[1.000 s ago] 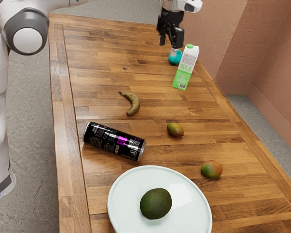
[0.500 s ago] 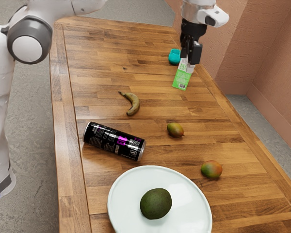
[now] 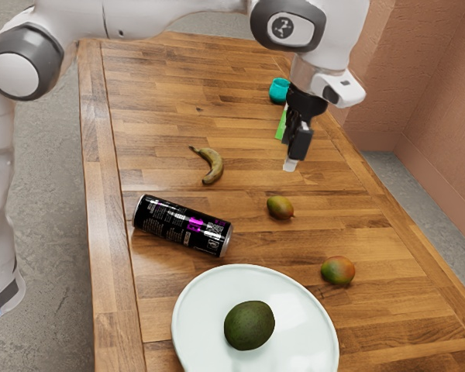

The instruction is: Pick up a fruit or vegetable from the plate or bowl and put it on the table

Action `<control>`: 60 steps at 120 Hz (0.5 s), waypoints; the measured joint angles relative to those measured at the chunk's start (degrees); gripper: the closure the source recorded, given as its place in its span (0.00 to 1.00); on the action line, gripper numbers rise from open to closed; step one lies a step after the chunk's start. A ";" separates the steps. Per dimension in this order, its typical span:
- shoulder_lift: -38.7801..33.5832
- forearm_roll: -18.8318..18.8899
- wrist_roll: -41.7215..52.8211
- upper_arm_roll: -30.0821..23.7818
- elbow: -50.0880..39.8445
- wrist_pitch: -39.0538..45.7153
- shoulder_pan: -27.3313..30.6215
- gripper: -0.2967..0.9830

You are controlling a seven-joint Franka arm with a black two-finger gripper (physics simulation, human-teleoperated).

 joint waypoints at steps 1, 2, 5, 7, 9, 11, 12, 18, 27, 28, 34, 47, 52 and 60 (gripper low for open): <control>-0.61 -0.01 0.01 -0.24 -1.07 0.38 -0.10 0.23; -1.40 -0.03 0.01 -0.53 -2.44 0.83 -0.12 0.23; -3.46 -0.11 0.04 -1.17 -6.02 2.15 -0.43 0.23; -4.77 -0.18 0.05 -1.48 -8.34 3.06 -0.79 0.23; -6.09 -0.29 0.06 -1.75 -10.63 4.01 -1.19 0.23; -7.44 -0.40 0.07 -2.09 -12.94 4.96 -1.47 0.23; -8.05 -0.46 0.07 -2.29 -13.98 5.42 -1.56 0.23; -10.68 -0.98 -0.03 -3.15 -18.52 8.02 -1.58 0.23; -13.00 -2.24 -1.25 -3.78 -22.68 11.20 -0.47 0.23; -13.23 -2.40 -1.48 -3.81 -23.06 11.49 -0.40 0.23; -14.47 -3.31 -3.00 -4.08 -25.00 12.96 -0.08 0.23; -16.26 -4.48 -6.47 -5.78 -28.24 15.13 -0.04 0.23; -16.61 -4.97 -7.89 -6.47 -29.63 15.90 -0.07 0.23; -16.33 -5.61 -10.17 -7.29 -31.17 17.32 -0.08 0.23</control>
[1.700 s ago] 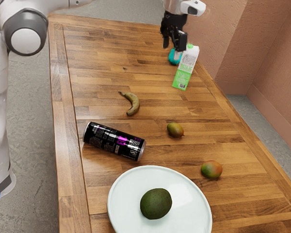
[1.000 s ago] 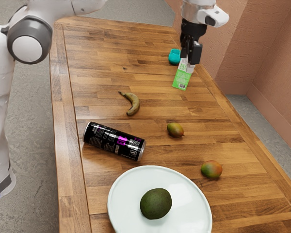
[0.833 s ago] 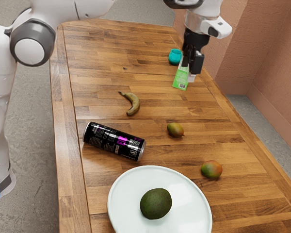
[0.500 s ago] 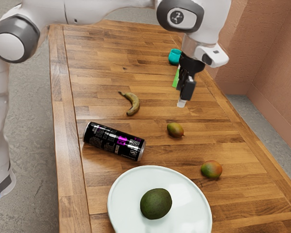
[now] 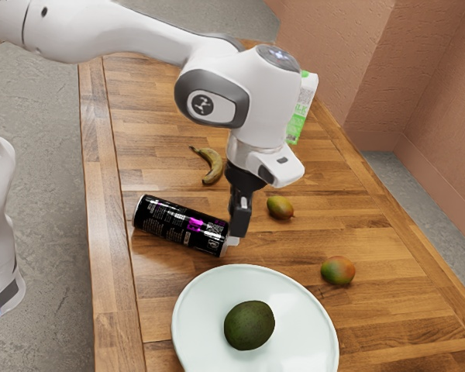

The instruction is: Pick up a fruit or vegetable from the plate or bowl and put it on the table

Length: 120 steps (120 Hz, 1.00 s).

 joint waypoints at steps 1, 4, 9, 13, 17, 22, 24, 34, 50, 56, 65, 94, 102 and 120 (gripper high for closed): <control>0.10 -0.06 -0.31 -0.07 -0.09 0.17 -0.01 0.23; 0.50 -0.23 -1.24 -0.24 -0.30 0.65 -0.02 0.23; 1.05 -0.68 -2.77 -0.42 -0.49 1.49 0.01 0.23; 1.30 -0.99 -3.92 -0.50 -0.56 2.06 0.01 0.23; 1.52 -1.24 -5.05 -0.57 -0.58 2.56 0.03 0.23; 1.64 -1.56 -6.53 -1.05 -0.58 3.15 0.10 0.23; 1.66 -1.71 -7.13 -1.25 -0.60 3.36 0.08 0.23; 1.42 -2.27 -9.90 -2.19 -0.65 4.20 0.06 0.23; -1.54 -3.12 -13.61 -3.33 -3.53 5.03 0.10 0.23; -3.10 -3.35 -14.80 -3.45 -4.89 5.22 0.11 0.23; -4.85 -3.72 -16.41 -3.73 -6.31 5.42 0.12 0.23; -2.80 -7.04 -21.94 -7.30 -5.80 7.29 0.50 0.23; -0.60 -7.46 -23.33 -7.54 -4.12 7.87 0.66 0.23; 1.00 -7.87 -25.96 -8.03 -3.59 9.57 0.68 0.23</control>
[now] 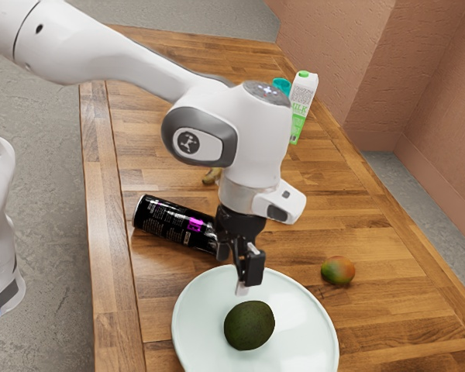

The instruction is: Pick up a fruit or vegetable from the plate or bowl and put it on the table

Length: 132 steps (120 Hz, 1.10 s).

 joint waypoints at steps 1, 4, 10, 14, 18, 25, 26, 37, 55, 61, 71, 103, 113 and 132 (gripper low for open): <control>0.02 -0.01 -0.13 -0.04 -0.01 0.09 -0.01 0.23; 0.17 -0.04 -0.51 -0.16 -0.02 0.34 -0.03 0.23; 0.62 -0.09 -1.27 -0.32 -0.06 0.88 -0.01 0.23; 1.04 -0.11 -1.78 -0.43 -0.06 1.24 -0.04 0.23; 1.70 -0.11 -2.35 -0.62 -0.04 1.69 -0.02 0.23; 2.64 -0.07 -3.29 -0.88 0.06 2.35 -0.05 0.23; 2.72 -0.06 -3.41 -0.90 0.07 2.43 -0.04 0.23; 3.83 0.04 -4.69 -0.98 0.10 3.13 0.11 0.23; 5.69 0.35 -6.38 -1.00 0.16 4.11 0.39 0.23; 6.01 0.52 -6.87 -1.01 0.17 4.36 0.34 0.23; 6.30 0.69 -7.60 -1.05 0.14 4.89 0.30 0.23; 7.40 0.89 -9.62 -1.69 0.11 6.60 -0.34 0.23; 7.81 1.00 -10.20 -2.15 0.23 7.01 -0.62 0.23; 8.37 1.19 -11.10 -2.21 0.55 7.56 -0.42 0.23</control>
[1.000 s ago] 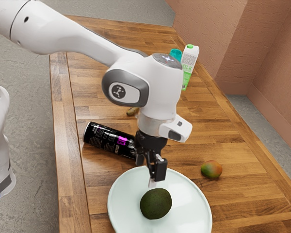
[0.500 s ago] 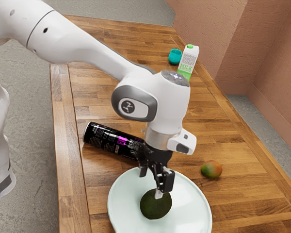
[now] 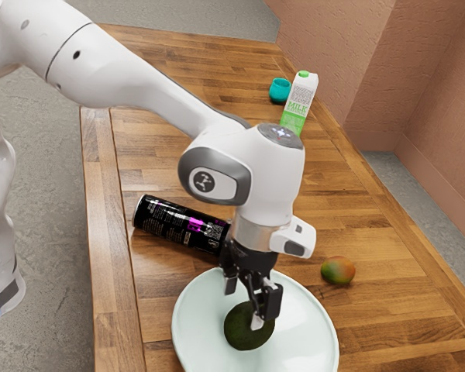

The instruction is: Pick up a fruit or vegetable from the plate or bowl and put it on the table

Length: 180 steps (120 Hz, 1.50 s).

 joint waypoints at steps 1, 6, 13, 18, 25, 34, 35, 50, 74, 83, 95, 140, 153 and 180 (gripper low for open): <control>0.07 0.02 -0.04 0.01 0.00 0.02 0.06 0.23; 1.01 0.13 -0.23 0.04 0.31 0.19 0.31 0.23; 2.23 0.42 -0.49 0.05 0.97 0.43 0.68 0.23; 3.02 0.59 -0.65 0.10 1.13 0.67 0.85 0.23; 3.78 0.75 -0.86 0.52 0.92 1.33 0.60 0.23; 4.51 0.87 -1.10 -0.27 0.72 2.21 1.37 0.23; 4.59 0.88 -1.13 -0.30 0.71 2.29 1.37 0.23; 5.83 1.02 -1.47 -0.01 0.51 3.15 0.58 0.23; 5.87 1.34 -2.17 0.02 0.13 3.76 0.38 0.39; 5.64 1.72 -2.47 0.02 0.18 3.86 0.38 0.40; 5.10 2.53 -2.83 -0.01 0.43 3.87 0.44 0.43; 10.90 10.22 -0.67 2.09 24.40 -7.45 1.77 0.42; 15.14 12.90 0.86 1.82 30.37 -11.39 4.05 0.42; 24.50 18.32 3.52 1.79 43.03 -16.31 -4.81 0.42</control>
